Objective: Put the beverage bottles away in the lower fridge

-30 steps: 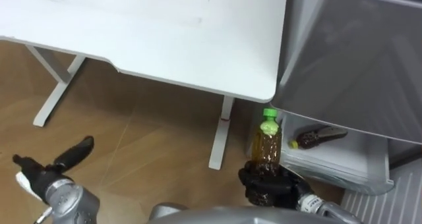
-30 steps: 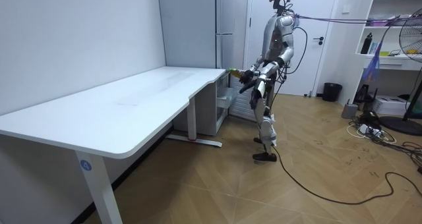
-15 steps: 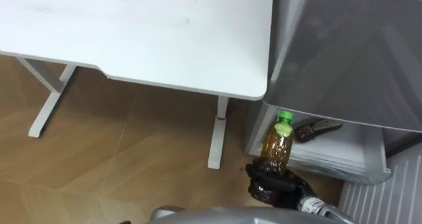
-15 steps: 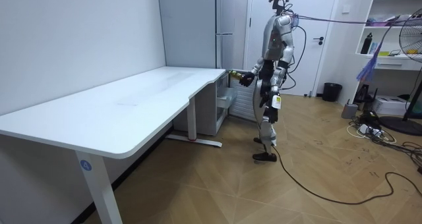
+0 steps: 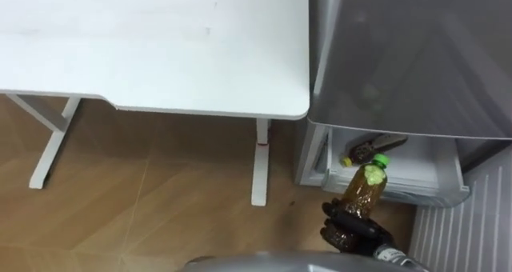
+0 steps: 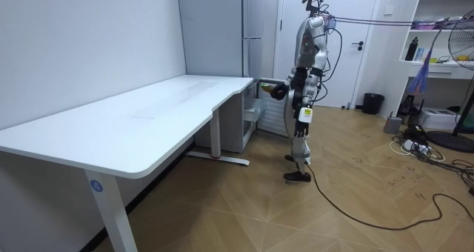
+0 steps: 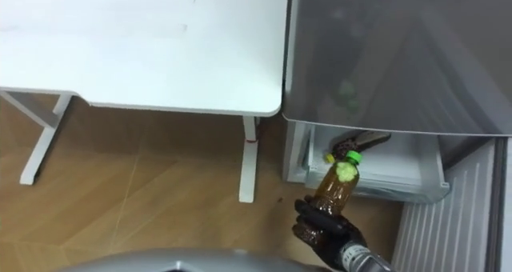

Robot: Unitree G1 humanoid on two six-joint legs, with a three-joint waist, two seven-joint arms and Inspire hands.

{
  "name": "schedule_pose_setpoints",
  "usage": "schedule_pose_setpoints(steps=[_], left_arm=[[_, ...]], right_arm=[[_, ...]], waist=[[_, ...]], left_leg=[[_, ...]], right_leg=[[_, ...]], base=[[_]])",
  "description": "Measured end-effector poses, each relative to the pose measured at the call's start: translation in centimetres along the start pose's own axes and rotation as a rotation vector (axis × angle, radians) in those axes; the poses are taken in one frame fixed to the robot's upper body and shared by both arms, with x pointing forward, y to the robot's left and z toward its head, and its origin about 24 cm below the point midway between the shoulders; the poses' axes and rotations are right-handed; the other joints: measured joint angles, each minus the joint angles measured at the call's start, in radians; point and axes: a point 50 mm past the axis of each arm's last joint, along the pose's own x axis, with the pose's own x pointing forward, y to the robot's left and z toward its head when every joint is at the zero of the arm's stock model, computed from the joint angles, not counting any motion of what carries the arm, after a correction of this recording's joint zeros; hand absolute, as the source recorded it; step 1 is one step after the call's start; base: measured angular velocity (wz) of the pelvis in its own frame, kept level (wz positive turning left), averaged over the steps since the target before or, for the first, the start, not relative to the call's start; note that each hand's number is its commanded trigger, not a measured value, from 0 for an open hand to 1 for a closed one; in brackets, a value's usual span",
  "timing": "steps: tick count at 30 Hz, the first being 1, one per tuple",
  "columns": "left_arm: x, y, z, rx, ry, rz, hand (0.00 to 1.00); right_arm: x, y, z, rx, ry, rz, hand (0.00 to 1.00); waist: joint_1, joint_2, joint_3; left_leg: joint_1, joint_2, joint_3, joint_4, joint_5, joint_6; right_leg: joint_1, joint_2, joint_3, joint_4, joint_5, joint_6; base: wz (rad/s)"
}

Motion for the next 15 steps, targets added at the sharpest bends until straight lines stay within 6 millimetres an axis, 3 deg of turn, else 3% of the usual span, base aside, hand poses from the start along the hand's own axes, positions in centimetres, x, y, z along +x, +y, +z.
schedule_pose_setpoints(steps=[5,15], left_arm=[[0.1,-0.5,0.9,0.176,-0.047,-0.02,0.0],[0.2,-0.3,1.2,0.333,-0.053,-0.027,0.0]], right_arm=[[0.3,0.2,0.6,0.044,-0.023,-0.038,1.0],[0.8,1.0,1.8,0.169,-0.069,-0.053,1.0]], waist=[[-0.028,-0.005,0.0],[-0.03,-0.018,0.0017]], left_leg=[[-0.002,0.0,0.003,0.0,0.0,0.0],[-0.003,0.0,0.006,0.0,0.0,0.0]], right_leg=[[-0.011,0.001,0.007,0.001,-0.001,0.0],[-0.015,0.001,0.01,0.0,-0.001,0.0]], base=[[-0.02],[-0.01]])
